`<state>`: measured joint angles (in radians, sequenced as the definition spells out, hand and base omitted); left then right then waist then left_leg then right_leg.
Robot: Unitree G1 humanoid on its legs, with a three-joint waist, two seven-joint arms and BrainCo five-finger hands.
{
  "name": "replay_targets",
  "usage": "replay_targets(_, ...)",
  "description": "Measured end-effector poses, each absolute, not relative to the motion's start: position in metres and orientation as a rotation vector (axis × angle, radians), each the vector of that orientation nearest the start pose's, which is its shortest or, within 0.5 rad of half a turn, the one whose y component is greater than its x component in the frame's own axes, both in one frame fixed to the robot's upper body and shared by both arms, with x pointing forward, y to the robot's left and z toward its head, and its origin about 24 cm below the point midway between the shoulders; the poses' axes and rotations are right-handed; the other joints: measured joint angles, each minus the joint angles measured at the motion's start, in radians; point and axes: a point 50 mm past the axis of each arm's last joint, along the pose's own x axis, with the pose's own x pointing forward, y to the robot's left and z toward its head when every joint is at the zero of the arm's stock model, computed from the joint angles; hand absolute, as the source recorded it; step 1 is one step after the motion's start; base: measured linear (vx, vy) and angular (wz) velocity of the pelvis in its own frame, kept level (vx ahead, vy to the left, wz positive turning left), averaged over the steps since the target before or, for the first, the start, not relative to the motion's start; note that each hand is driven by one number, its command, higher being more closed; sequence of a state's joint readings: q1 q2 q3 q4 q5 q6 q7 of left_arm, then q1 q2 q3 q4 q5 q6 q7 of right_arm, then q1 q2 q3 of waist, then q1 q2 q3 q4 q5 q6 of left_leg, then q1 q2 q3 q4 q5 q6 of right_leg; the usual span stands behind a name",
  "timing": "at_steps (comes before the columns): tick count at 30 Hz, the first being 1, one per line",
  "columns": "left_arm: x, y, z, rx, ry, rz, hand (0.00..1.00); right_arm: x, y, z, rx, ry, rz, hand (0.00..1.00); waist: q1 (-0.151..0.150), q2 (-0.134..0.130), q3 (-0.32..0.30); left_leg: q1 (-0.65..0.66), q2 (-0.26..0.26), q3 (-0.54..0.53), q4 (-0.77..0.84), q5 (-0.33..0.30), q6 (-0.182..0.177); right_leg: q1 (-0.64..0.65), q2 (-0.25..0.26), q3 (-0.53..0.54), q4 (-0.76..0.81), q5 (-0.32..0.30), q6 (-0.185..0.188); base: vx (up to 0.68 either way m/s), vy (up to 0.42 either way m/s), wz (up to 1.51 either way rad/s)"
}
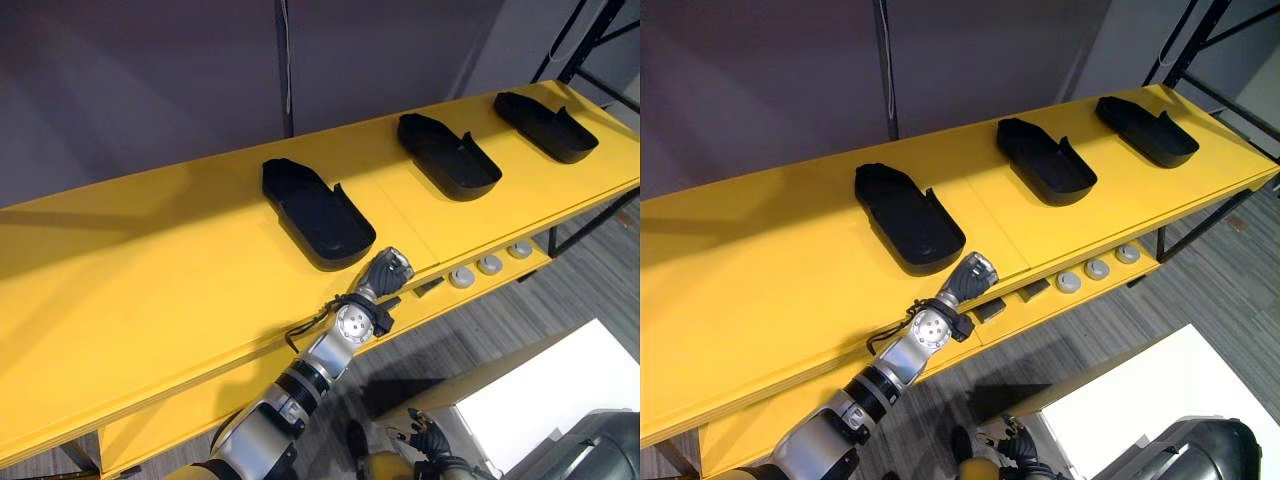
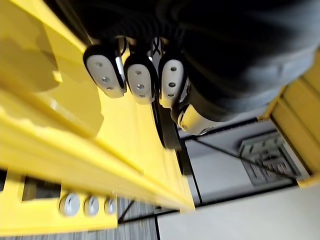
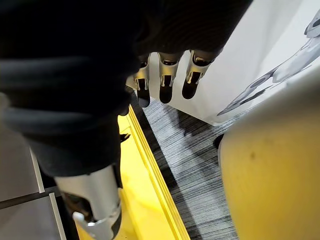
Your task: Walk over and take plastic housings, then place them on the shelf
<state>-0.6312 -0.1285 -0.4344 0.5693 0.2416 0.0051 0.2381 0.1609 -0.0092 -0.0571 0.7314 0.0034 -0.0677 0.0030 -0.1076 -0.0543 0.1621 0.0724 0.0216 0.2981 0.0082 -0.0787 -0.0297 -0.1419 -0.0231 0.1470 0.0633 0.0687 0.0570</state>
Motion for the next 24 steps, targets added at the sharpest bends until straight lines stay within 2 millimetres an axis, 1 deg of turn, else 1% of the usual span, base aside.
replay_targets(3, 0.329, -0.007, 0.095, 0.379, -0.174, -0.300, 1.00, 0.134, -0.170, -0.131, 0.024, 0.810, -0.105, 0.00, 0.000, 0.000, 0.007, 0.000, -0.003, 0.000, 0.001, -0.001, -0.001, 0.000, -0.002, 0.001, 0.001, 0.000, 0.000, 0.00, 0.000, 0.00)
replay_targets(7, 0.335, 0.005, 0.094, 0.358, -0.149, -0.242, 1.00, 0.134, -0.170, -0.131, 0.024, 0.806, -0.113, 0.00, -0.003, 0.001, 0.007, 0.002, -0.002, 0.000, 0.000, -0.001, -0.001, 0.003, -0.003, -0.006, -0.002, 0.000, 0.000, 0.00, 0.004, 0.01)
replay_targets(10, 0.338, 0.012, 0.095, 0.341, -0.140, -0.202, 1.00, 0.134, -0.169, -0.131, 0.026, 0.805, -0.117, 0.00, -0.011, 0.001, 0.007, 0.005, -0.002, -0.006, -0.001, -0.001, -0.001, 0.012, -0.004, -0.016, -0.010, 0.000, 0.000, 0.01, 0.015, 0.08)
replay_targets(13, 0.340, 0.016, 0.089, 0.343, -0.109, -0.186, 1.00, 0.134, -0.169, -0.132, 0.033, 0.808, -0.121, 0.00, -0.014, 0.002, 0.008, 0.022, 0.001, -0.011, -0.007, -0.001, -0.001, 0.039, -0.003, -0.021, -0.030, 0.003, -0.003, 0.01, 0.013, 0.04)
replay_targets(16, 0.342, 0.025, 0.084, 0.330, -0.075, -0.147, 1.00, 0.134, -0.169, -0.132, 0.032, 0.804, -0.119, 0.00, -0.014, 0.003, 0.009, 0.017, 0.002, -0.010, -0.009, -0.001, -0.002, 0.042, -0.002, -0.019, -0.054, 0.017, -0.004, 0.01, 0.007, -0.03)
replay_targets(18, 0.345, 0.034, 0.080, 0.329, -0.047, -0.108, 1.00, 0.135, -0.169, -0.132, 0.030, 0.806, -0.114, 0.00, -0.020, 0.004, 0.010, 0.019, 0.003, -0.010, -0.009, -0.002, -0.002, 0.046, 0.000, -0.020, -0.060, 0.018, -0.005, 0.00, 0.000, 0.00)
replay_targets(24, 0.346, 0.038, 0.080, 0.327, -0.049, -0.087, 1.00, 0.136, -0.169, -0.133, 0.025, 0.813, -0.109, 0.00, -0.021, 0.004, 0.010, 0.021, 0.005, -0.011, -0.008, -0.002, -0.003, 0.057, 0.000, -0.021, -0.077, 0.025, -0.007, 0.00, 0.000, 0.00)
